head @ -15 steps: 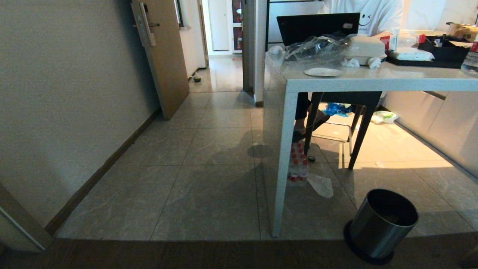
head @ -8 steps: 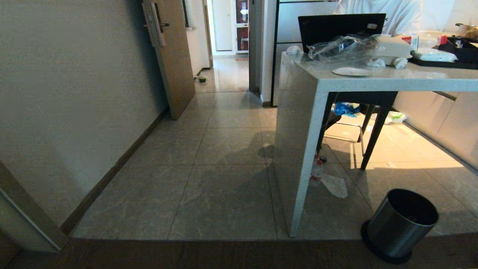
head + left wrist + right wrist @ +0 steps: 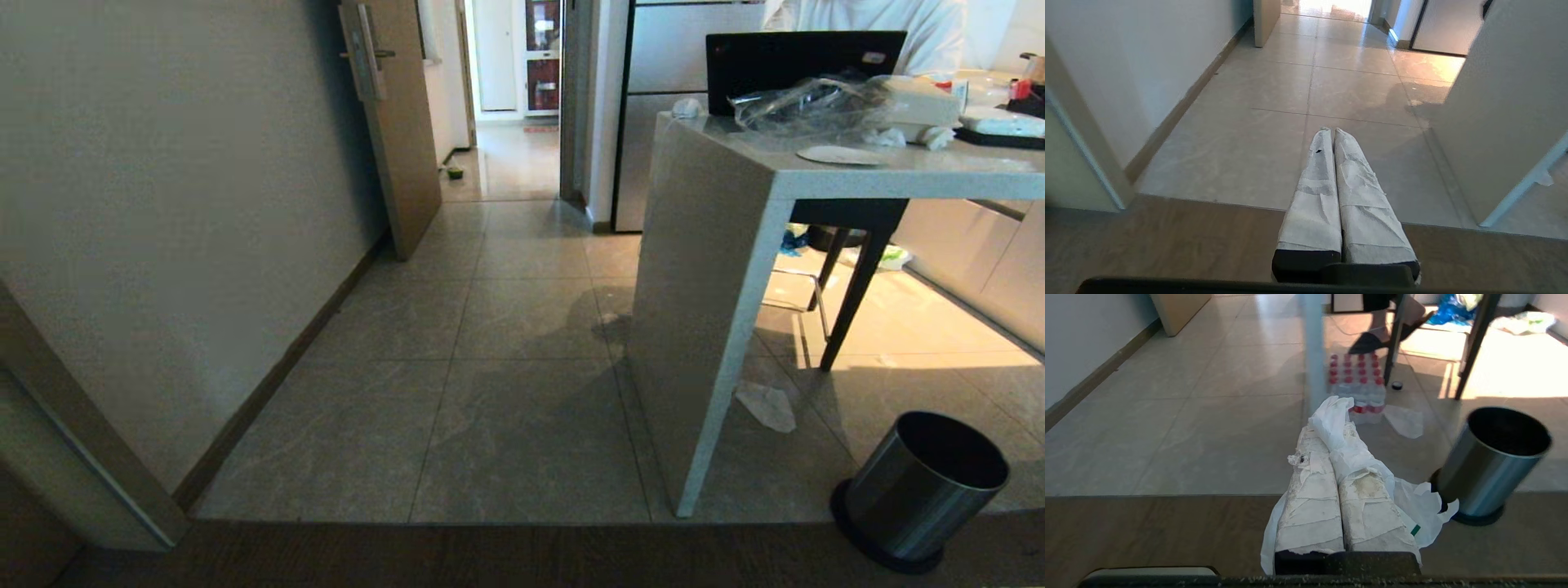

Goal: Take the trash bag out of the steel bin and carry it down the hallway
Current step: Put the trash bag at the door

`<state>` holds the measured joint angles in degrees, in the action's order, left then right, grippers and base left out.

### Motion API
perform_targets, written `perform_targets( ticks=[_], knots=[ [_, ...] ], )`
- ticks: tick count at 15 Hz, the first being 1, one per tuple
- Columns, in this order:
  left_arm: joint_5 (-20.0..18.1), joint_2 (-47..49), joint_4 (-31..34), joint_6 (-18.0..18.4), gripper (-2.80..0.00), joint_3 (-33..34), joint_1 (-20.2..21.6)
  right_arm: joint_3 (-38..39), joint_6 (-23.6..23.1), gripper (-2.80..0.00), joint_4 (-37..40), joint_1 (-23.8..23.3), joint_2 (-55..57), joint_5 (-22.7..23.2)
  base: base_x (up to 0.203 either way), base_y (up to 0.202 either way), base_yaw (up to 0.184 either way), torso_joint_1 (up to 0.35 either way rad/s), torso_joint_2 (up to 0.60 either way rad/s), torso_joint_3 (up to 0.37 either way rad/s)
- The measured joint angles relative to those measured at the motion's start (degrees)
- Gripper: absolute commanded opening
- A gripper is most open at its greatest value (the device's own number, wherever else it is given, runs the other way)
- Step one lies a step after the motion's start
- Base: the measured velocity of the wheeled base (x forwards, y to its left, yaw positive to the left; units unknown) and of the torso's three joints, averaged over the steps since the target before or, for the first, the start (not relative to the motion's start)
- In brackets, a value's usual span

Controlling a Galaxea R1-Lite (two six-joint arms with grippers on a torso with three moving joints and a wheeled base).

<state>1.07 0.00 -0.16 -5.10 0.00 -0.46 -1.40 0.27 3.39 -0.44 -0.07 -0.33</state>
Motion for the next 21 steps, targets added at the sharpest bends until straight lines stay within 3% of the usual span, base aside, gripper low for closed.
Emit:
perform_targets(
  ticks=[12,17,21],
  knots=[
    [0.1,0.0,0.1,0.0,-2.8,0.0,0.0,0.0,0.0,-2.8,0.0,0.0,0.0,0.0,0.0,0.188,0.001,0.002,0.0,0.0],
    [0.1,0.0,0.2,0.2,-2.8,-0.1,0.1,0.0,0.0,-2.8,0.0,0.1,0.0,0.0,0.018,0.014,0.001,-0.001,0.0,0.001],
    [0.1,0.0,0.2,0.6,-2.8,-0.1,0.0,0.0,0.0,-2.8,0.0,0.0,0.0,0.0,0.188,0.0,0.0,0.001,0.0,0.001]
  ],
)
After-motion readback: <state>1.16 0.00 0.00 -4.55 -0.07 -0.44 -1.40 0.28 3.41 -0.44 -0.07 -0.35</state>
